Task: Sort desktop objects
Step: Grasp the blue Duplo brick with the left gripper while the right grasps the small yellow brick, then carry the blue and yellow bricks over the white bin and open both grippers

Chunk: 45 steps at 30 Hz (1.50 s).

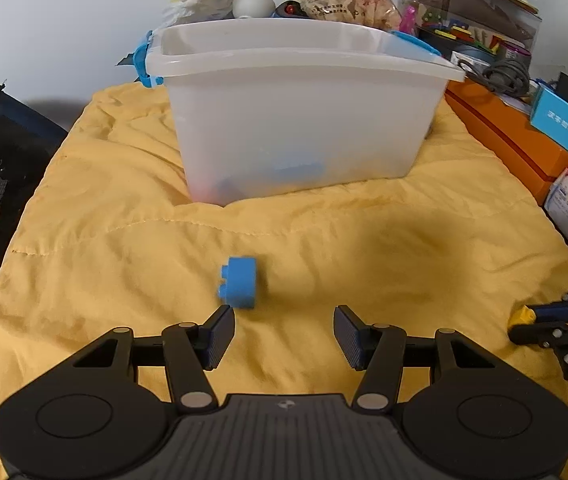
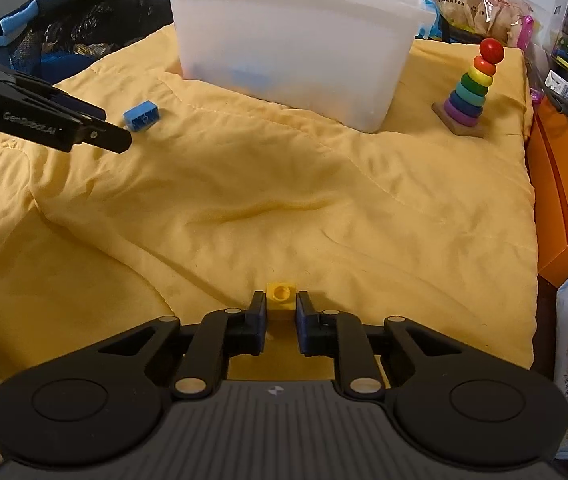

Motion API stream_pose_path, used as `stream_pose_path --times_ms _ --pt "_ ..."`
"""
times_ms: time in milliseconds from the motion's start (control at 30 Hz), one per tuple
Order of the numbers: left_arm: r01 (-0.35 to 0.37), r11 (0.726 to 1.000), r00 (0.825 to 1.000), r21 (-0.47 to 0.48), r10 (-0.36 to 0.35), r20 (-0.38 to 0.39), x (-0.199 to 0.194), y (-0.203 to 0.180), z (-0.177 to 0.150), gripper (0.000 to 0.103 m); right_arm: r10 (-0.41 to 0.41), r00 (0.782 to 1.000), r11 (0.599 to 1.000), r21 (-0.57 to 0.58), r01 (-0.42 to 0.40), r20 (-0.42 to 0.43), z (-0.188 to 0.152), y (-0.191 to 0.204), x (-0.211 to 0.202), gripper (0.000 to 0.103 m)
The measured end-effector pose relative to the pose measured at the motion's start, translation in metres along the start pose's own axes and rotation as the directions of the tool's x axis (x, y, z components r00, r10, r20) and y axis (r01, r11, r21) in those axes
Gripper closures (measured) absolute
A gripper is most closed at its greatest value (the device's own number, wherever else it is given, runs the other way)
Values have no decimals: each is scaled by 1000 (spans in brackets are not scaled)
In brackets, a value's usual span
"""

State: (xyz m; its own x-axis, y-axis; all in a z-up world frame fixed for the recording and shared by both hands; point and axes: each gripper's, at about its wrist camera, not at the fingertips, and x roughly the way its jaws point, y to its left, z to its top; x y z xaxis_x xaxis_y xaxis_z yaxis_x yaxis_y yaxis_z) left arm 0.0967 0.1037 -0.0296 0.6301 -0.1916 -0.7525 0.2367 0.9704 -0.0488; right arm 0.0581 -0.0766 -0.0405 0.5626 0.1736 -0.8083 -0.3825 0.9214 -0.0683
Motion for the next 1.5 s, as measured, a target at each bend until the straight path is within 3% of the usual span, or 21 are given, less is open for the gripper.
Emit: stream_pose_path --times_ms 267,367,533,733,867,1000,1200,1500 --pt "-73 997 997 -11 73 -4 27 13 20 44 7 1000 1000 29 -8 22 10 1 -5 86" --pt "-43 994 999 -103 44 12 24 27 21 44 6 1000 1000 30 -7 27 13 3 -5 86" --pt "-79 985 996 -153 85 36 16 48 18 45 6 1000 999 40 -7 25 13 3 -4 86" --pt "-56 994 998 -97 55 -13 27 37 17 51 14 1000 999 46 -14 14 13 3 -1 86" --pt "-37 998 998 -50 35 -44 39 22 15 64 14 1000 999 40 -14 16 14 4 -3 86" --pt "-34 999 999 -31 33 -30 41 18 14 69 14 1000 999 39 -14 17 13 4 -4 86" --pt "-31 999 999 8 32 -18 35 13 10 85 10 1000 999 47 -11 18 12 2 0 86" --pt "-12 999 1000 30 11 21 11 13 21 85 11 1000 999 34 -12 22 16 1 5 86"
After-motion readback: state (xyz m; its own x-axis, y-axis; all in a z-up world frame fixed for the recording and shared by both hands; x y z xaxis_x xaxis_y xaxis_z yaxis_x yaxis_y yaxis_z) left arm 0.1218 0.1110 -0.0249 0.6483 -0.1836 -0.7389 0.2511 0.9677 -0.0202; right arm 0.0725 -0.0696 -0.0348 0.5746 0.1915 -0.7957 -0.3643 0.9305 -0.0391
